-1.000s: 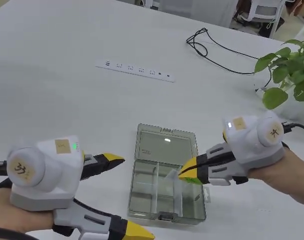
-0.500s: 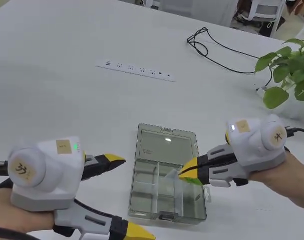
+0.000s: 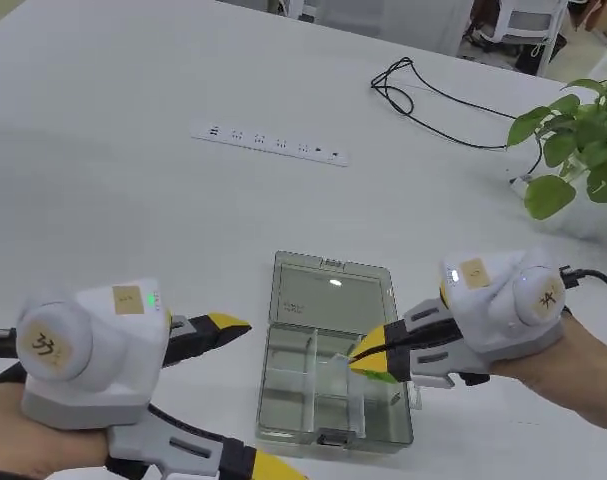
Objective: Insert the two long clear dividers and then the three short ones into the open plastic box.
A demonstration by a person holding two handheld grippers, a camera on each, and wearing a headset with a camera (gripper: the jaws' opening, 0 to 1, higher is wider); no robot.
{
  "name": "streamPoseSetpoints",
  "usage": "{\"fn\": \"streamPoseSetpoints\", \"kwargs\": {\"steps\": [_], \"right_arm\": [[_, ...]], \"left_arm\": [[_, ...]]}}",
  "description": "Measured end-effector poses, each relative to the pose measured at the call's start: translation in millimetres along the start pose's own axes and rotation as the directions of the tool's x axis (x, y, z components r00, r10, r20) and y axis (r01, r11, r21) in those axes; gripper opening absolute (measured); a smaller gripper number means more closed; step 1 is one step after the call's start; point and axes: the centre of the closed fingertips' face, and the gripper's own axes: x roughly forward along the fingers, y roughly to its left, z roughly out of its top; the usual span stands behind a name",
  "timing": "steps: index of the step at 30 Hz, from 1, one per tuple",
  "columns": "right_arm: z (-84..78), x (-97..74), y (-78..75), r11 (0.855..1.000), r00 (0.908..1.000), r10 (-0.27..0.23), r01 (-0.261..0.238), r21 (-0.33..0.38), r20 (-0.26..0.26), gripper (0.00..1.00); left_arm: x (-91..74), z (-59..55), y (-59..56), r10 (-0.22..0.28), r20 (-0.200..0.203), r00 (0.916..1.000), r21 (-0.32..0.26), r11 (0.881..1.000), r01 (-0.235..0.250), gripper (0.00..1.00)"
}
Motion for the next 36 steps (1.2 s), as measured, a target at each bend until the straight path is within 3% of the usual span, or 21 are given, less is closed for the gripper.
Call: {"fn": "streamPoseSetpoints", "kwargs": {"steps": [10,21,36], "right_arm": [[-0.9,7.6,-1.5,1.000,0.9998,0.007,-0.007,0.006,-0.019,0.02],[-10.6,20.7,-2.9,1.000,0.9968,0.015,-0.013,0.020,-0.079,0.02],[-23.9,35.6,-1.7,1.000,0.9859,0.029,-0.027,0.016,-0.165,0.02]], "left_arm": [[0.4,-2.6,0.4,0.001,-0.011,0.9999,0.005,1.000,-0.001,1.00],[-0.2,-7.6,1.5,0.006,-0.027,0.9996,0.009,1.000,-0.005,1.00],[-0.5,-7.5,1.3,0.007,-0.026,0.9996,0.007,1.000,-0.007,1.00]]}}
